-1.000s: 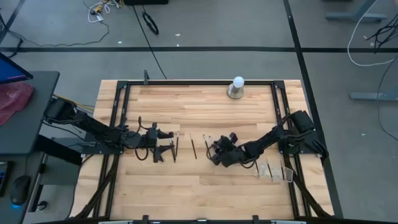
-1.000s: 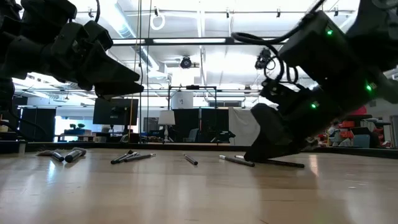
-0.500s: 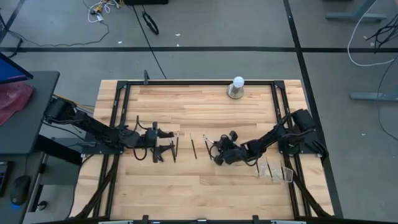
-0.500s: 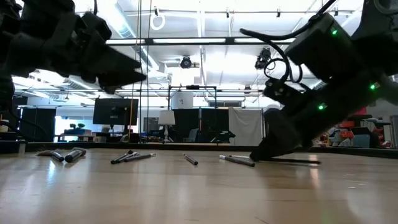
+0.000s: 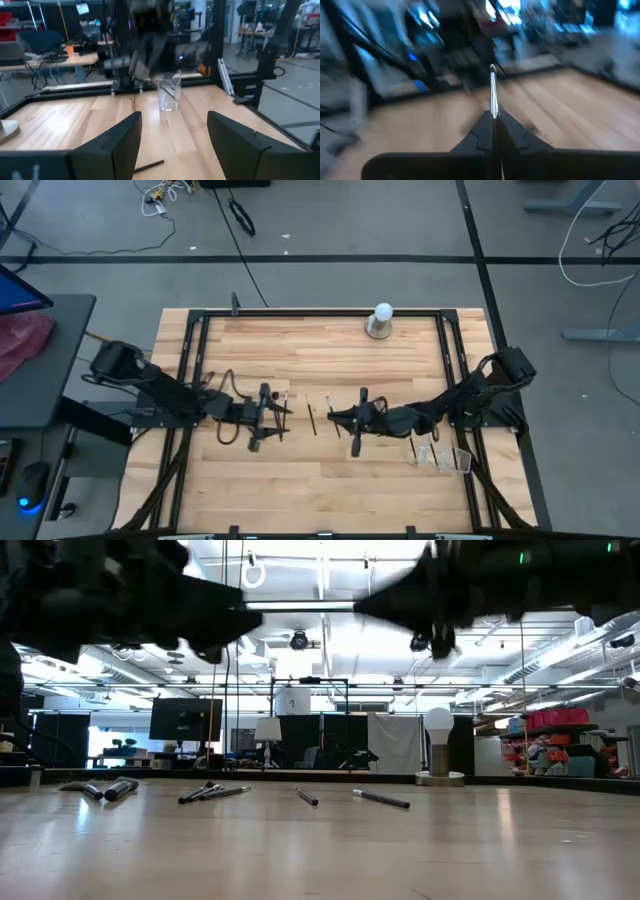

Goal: Put items in baskets/containers
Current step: Put the black eyeshadow brush into the transparent organizer

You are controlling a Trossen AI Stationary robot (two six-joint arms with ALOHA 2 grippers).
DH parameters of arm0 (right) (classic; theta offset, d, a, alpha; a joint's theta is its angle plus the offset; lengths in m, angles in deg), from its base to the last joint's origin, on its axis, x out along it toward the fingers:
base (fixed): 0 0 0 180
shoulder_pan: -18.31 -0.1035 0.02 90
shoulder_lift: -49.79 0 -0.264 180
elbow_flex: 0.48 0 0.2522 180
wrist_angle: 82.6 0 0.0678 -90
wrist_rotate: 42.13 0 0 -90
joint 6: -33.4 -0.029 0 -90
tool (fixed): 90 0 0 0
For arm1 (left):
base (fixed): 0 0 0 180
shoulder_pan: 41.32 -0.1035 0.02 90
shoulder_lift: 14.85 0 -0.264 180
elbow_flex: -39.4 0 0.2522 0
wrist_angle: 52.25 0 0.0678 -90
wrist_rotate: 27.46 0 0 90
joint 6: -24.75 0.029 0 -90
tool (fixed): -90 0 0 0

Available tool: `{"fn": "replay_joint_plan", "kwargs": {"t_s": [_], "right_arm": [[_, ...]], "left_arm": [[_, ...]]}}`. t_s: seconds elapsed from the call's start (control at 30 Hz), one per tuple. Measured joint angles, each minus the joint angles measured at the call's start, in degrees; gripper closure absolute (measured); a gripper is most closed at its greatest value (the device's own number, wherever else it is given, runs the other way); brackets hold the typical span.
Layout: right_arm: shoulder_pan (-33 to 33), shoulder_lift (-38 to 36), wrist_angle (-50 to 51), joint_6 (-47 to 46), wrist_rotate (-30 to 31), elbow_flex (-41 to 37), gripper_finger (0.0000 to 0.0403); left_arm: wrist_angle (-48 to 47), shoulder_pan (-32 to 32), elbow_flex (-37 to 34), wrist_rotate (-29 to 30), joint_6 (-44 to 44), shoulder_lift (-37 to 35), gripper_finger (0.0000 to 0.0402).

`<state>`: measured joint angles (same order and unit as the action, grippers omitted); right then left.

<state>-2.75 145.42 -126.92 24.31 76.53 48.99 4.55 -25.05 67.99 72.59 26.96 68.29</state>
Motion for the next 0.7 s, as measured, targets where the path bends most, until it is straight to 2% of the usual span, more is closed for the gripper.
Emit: {"fn": "replay_joint_plan", "kwargs": {"t_s": [0.17,0.3,0.43,0.6,0.7], "right_arm": [[-0.78,-0.02,-2.50,1.23,-2.51,0.02,0.0396],[-1.50,-0.05,-2.71,1.65,-2.98,0.02,0.0396],[-2.39,-0.06,-2.35,2.72,-3.19,0.11,0.0396],[-3.20,-0.06,-1.74,3.17,-3.17,0.11,0.0396],[-3.23,-0.06,-1.70,3.37,-3.17,0.11,0.0395]], "left_arm": [[0.58,-1.15,10.29,-4.83,2.07,8.32,0.0170],[0.67,-1.04,16.41,-4.26,3.37,12.14,0.0170],[1.23,-1.05,18.31,-3.24,4.16,13.08,0.0175],[0.27,-1.11,18.23,-0.18,2.67,13.13,0.0212],[1.00,-1.11,18.23,-2.19,2.96,13.13,0.0236]]}}
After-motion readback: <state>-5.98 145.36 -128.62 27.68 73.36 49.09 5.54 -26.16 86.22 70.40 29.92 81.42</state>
